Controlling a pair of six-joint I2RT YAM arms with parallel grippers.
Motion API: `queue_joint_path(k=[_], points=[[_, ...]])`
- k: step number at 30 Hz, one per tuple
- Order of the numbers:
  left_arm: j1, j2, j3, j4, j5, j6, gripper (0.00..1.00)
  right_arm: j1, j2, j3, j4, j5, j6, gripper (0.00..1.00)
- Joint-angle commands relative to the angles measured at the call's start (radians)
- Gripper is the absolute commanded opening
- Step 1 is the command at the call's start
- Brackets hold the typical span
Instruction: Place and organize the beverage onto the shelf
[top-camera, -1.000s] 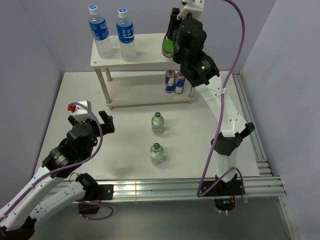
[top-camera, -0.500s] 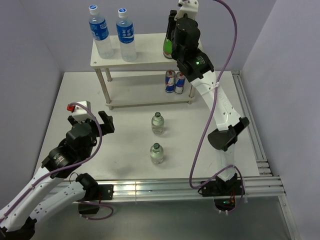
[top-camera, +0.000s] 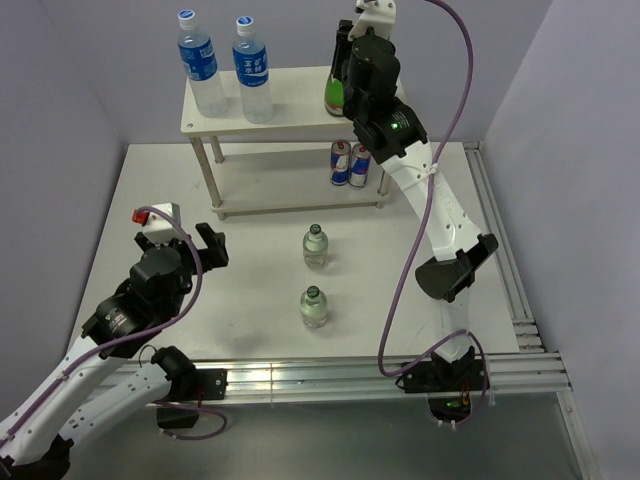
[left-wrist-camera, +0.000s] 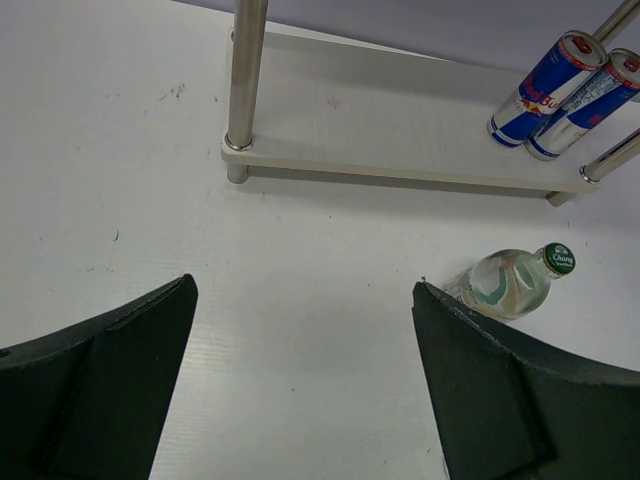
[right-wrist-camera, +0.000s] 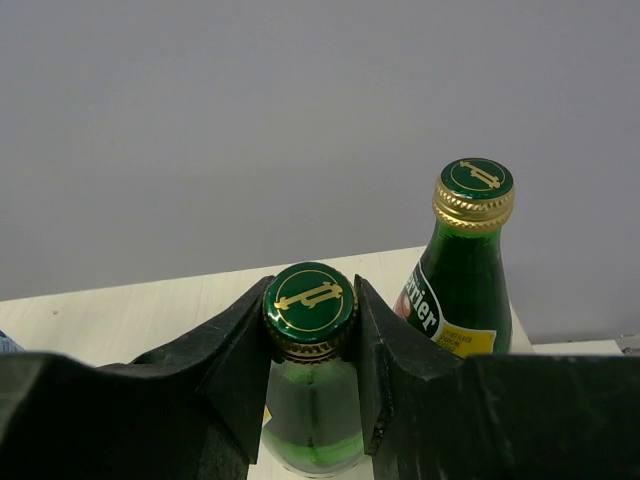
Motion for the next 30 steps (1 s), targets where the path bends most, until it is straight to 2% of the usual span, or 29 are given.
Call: queue_joint_path(k=[1,11,17,28,29,30], points=[[0.006,-0.012,-0.003,0.031,0.019,0.008,0.95,-0.005,-0.018,0.028,0.178,-0.021,0.015,0.33],[0.006,-0.022,-0.003,0.026,0.021,0.008,0.95,-0.003,-0.006,0.011,0.189,-0.031,0.050,0.48],[0.006,-0.022,-0.003,0.026,0.021,0.008,0.95,-0.003,-0.005,0.010,0.189,-0.035,0.053,0.63],[0.008,-0.023,-0.003,0.026,0.018,0.008,0.95,-0.002,-0.006,-0.001,0.191,-0.033,0.061,0.66],[0.006,-0.023,-0.003,0.026,0.016,0.008,0.95,-0.003,-0.008,-0.006,0.189,-0.033,0.061,0.68],[0.006,-0.023,-0.003,0.025,0.016,0.008,0.95,-0.002,-0.011,-0.009,0.192,-0.030,0.061,0.77]])
